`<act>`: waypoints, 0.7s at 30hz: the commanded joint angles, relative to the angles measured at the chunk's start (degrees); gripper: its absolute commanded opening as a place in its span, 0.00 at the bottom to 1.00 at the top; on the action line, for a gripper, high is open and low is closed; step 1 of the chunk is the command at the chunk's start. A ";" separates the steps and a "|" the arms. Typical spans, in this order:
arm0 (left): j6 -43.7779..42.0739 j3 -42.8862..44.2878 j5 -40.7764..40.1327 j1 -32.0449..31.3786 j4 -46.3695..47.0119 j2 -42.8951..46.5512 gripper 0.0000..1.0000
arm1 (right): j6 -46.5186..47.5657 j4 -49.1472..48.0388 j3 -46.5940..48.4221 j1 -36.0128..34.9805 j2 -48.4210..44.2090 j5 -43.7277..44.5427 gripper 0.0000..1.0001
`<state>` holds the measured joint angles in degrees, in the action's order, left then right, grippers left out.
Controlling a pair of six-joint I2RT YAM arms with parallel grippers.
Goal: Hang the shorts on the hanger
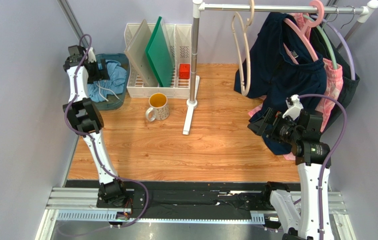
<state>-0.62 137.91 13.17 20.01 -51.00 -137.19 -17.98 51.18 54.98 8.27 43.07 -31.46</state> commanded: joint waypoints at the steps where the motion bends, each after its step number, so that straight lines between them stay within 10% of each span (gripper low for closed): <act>1: -3.50 5.18 -5.43 -0.32 0.46 -3.08 0.99 | 0.84 -2.31 0.04 -0.10 0.52 0.09 1.00; 21: -12.20 7.90 -13.07 -3.57 -1.82 -11.87 0.99 | 1.63 -2.84 0.48 -0.10 2.98 -1.32 1.00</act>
<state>-8.71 142.41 3.88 18.20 -51.20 -146.47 -17.50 49.87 53.52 8.27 45.71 -31.99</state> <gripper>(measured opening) 0.993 0.998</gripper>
